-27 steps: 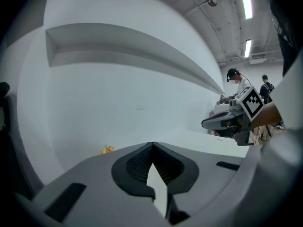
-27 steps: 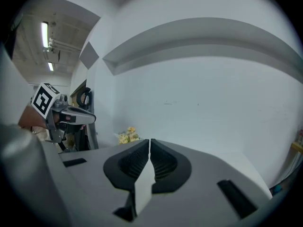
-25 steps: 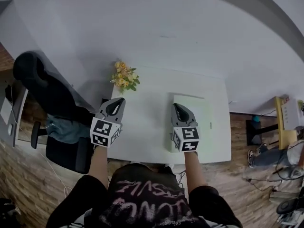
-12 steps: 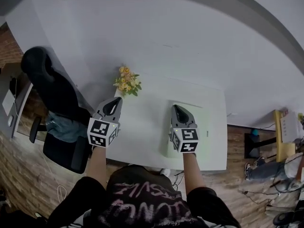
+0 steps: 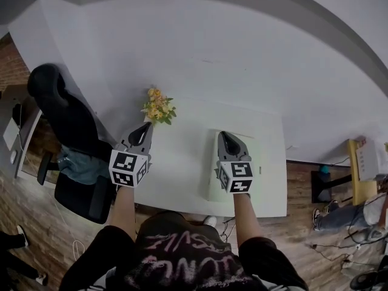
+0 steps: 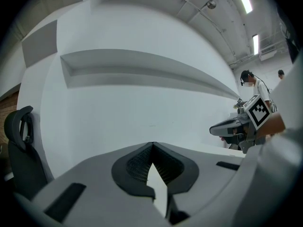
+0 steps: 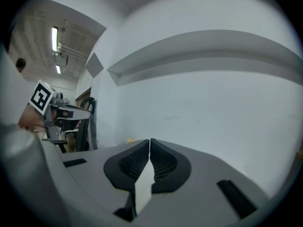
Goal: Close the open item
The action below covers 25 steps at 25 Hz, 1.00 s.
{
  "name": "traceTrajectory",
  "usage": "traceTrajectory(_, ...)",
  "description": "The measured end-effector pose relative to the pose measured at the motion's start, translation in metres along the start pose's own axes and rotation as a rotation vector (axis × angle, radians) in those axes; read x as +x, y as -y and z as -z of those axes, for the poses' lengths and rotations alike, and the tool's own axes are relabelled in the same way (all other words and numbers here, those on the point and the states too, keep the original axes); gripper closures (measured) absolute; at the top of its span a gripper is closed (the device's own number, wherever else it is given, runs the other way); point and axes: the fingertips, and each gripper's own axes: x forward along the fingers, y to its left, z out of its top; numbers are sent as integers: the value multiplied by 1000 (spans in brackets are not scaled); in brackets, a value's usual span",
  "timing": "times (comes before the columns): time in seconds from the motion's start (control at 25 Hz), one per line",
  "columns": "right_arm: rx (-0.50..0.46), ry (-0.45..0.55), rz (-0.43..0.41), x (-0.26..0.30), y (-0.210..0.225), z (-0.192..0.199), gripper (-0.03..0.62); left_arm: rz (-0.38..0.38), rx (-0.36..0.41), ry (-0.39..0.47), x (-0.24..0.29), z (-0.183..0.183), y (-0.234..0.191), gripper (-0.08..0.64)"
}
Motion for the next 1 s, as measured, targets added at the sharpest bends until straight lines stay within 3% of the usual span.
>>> traceTrajectory(1.0,-21,24,-29,-1,-8,-9,568,-7,18,16,-11,-10,1,546)
